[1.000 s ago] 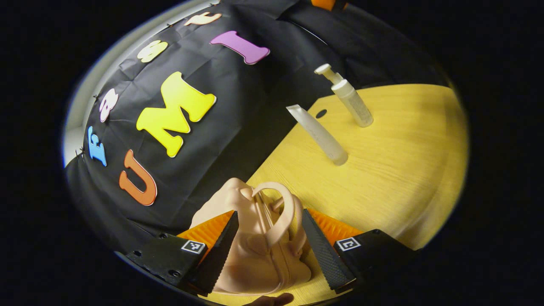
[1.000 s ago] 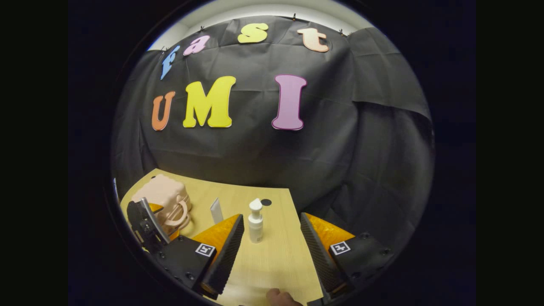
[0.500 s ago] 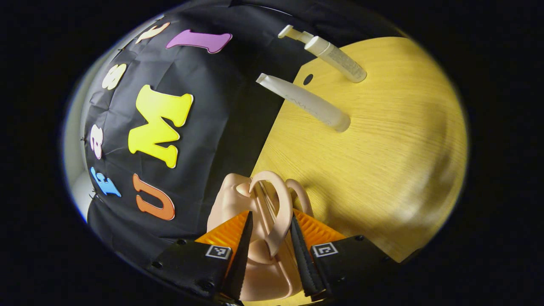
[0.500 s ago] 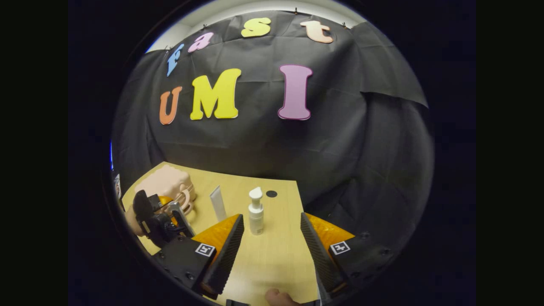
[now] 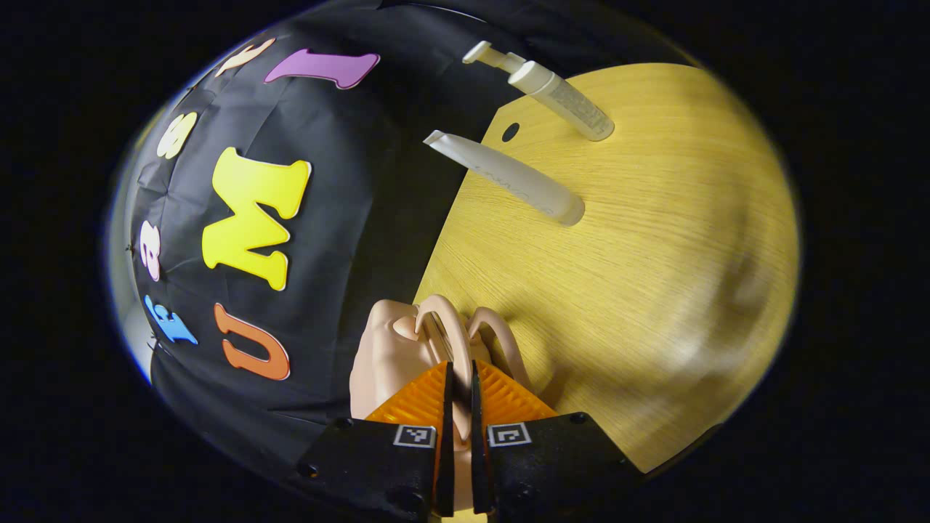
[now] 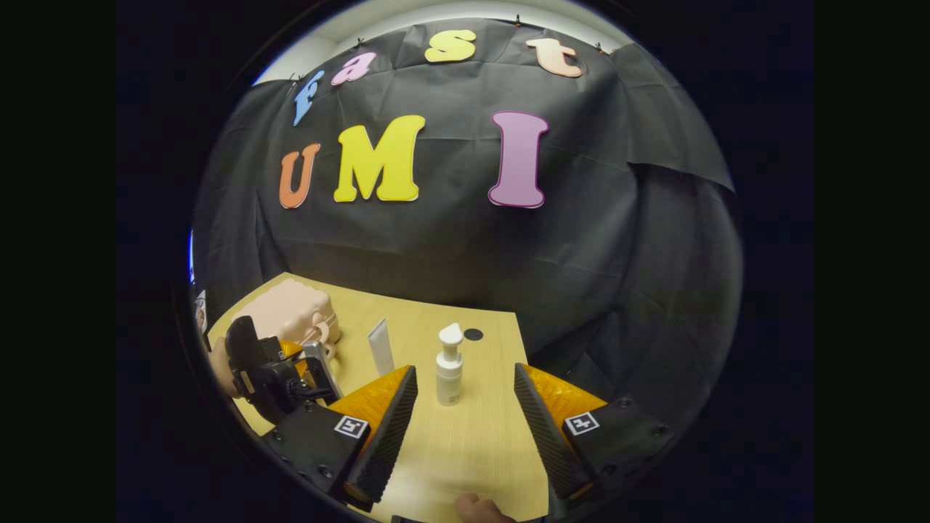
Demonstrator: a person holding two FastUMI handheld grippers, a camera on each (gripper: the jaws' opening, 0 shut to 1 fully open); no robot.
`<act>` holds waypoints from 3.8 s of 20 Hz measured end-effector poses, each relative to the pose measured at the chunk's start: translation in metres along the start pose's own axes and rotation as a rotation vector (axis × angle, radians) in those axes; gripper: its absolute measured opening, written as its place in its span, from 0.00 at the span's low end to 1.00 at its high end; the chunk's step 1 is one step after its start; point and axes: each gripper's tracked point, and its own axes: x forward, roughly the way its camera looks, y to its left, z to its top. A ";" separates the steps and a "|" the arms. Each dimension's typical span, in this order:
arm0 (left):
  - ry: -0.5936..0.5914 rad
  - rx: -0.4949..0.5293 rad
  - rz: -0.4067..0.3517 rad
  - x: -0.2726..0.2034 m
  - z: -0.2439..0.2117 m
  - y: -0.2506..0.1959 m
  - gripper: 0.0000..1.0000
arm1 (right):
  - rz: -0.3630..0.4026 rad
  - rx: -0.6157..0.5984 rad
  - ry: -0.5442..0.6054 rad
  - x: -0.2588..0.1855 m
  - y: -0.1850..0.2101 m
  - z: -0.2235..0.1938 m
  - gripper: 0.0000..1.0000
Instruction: First open the suitcase, pack the skin care products into it, and then close the suitcase.
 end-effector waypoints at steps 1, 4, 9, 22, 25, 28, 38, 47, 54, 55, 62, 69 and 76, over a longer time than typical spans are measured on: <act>0.000 -0.037 -0.006 0.000 -0.001 0.008 0.11 | -0.021 0.000 -0.001 0.001 0.004 0.003 0.80; -0.031 -0.122 -0.037 -0.008 0.002 0.026 0.08 | -0.062 0.024 -0.013 -0.001 0.017 0.019 0.78; -0.111 -0.243 -0.020 -0.034 0.000 0.082 0.04 | -0.132 -0.007 -0.064 -0.009 0.041 0.046 0.80; -0.153 -0.673 0.104 -0.058 -0.137 0.280 0.03 | -0.154 -0.009 -0.088 -0.008 0.143 0.083 0.78; -0.118 -0.679 0.155 -0.046 -0.185 0.304 0.03 | -0.155 -0.016 -0.082 -0.008 0.163 0.082 0.79; -0.088 -0.678 0.214 -0.025 -0.245 0.319 0.03 | -0.151 -0.019 -0.068 -0.007 0.187 0.082 0.79; 0.021 -0.654 0.203 0.042 -0.366 0.299 0.03 | -0.176 -0.023 -0.008 -0.019 0.213 0.063 0.78; 0.202 -0.786 0.043 0.098 -0.452 0.216 0.03 | -0.187 -0.003 0.043 -0.023 0.228 0.047 0.78; 0.239 -0.802 -0.008 0.116 -0.477 0.184 0.14 | -0.176 -0.016 0.047 -0.032 0.241 0.048 0.79; 0.230 -0.798 0.007 0.118 -0.477 0.186 0.18 | -0.173 -0.021 0.045 -0.034 0.241 0.048 0.79; 0.164 -0.823 0.071 0.074 -0.434 0.213 0.96 | -0.116 -0.007 0.019 -0.029 0.233 0.046 0.80; 0.015 -0.834 0.002 0.031 -0.283 0.187 0.97 | -0.088 -0.046 -0.012 -0.032 0.182 0.032 0.79; -0.127 -0.778 -0.157 0.012 -0.110 0.122 0.97 | -0.085 -0.015 -0.010 -0.034 0.119 0.017 0.78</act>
